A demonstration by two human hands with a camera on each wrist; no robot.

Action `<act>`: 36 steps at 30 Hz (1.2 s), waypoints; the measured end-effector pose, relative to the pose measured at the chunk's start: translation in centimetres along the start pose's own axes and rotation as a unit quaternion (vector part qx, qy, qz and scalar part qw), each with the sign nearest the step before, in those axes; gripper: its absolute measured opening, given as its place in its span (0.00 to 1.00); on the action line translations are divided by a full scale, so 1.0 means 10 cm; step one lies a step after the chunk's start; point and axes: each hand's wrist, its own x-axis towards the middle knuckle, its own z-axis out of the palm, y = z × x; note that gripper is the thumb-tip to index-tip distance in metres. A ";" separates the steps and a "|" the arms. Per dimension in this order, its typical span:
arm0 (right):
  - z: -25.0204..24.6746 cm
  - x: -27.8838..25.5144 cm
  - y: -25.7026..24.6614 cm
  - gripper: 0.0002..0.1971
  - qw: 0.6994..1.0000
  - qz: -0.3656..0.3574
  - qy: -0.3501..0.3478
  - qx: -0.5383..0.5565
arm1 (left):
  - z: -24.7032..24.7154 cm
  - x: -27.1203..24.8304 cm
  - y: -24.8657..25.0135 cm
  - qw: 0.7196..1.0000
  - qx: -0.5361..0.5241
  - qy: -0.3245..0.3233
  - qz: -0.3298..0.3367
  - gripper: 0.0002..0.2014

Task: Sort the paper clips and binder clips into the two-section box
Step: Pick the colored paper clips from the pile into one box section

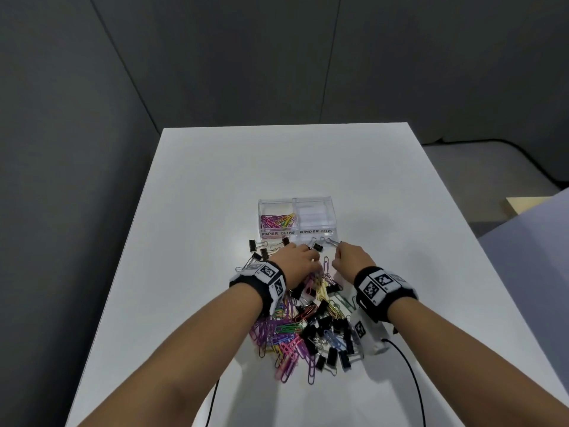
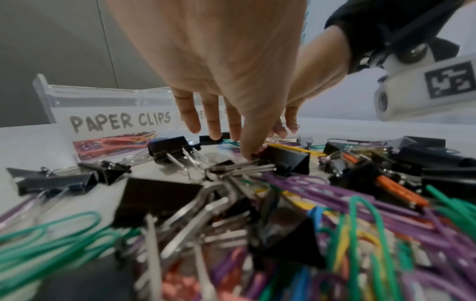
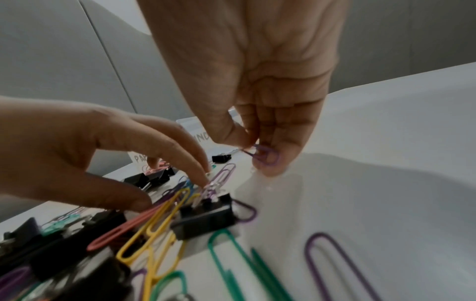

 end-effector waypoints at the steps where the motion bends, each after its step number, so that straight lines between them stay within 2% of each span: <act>1: -0.01 0.02 0.02 0.04 1.000 0.004 0.008 0.014 | -0.01 0.01 -0.01 1.000 0.004 0.000 -0.001 0.20; 4: 0.00 0.06 0.08 0.11 0.999 0.010 0.009 0.045 | 0.00 0.01 -0.05 1.000 0.016 0.011 -0.006 0.16; 7: 0.03 0.07 0.06 0.13 0.999 0.005 -0.002 0.053 | 0.02 -0.04 -0.10 1.000 0.020 -0.006 -0.016 0.13; 9: 0.06 0.05 0.00 0.12 1.000 -0.004 -0.013 0.027 | 0.03 -0.07 -0.11 0.999 0.010 -0.023 -0.024 0.13; 12: 0.13 0.04 -0.08 0.19 1.000 -0.004 -0.023 -0.006 | 0.03 -0.10 -0.12 0.998 -0.022 -0.033 -0.046 0.15; 14: 0.14 0.05 -0.13 0.20 0.999 -0.005 -0.032 -0.007 | 0.02 -0.13 -0.12 0.996 -0.051 -0.034 -0.057 0.18; 17: 0.15 0.07 -0.19 0.20 0.999 -0.003 -0.049 0.003 | 0.01 -0.18 -0.12 0.993 -0.087 -0.038 -0.072 0.22; 21: 0.08 0.04 -0.20 0.16 0.999 0.003 -0.036 0.033 | 0.01 -0.22 -0.14 0.977 -0.179 0.006 -0.120 0.16; 25: -0.06 -0.02 -0.15 0.02 0.995 -0.024 -0.020 0.096 | -0.02 -0.26 -0.20 0.953 -0.245 0.011 -0.176 0.15; 28: -0.12 -0.03 -0.07 0.14 0.994 -0.031 -0.035 0.098 | -0.01 -0.29 -0.21 0.947 -0.266 -0.002 -0.179 0.12; 33: -0.19 -0.08 -0.01 0.06 0.994 -0.035 -0.081 0.059 | 0.02 -0.31 -0.21 0.948 -0.269 -0.008 -0.170 0.01; 36: -0.18 -0.14 0.04 0.08 0.996 -0.055 -0.066 0.002 | 0.03 -0.33 -0.25 0.960 -0.214 -0.033 -0.175 0.13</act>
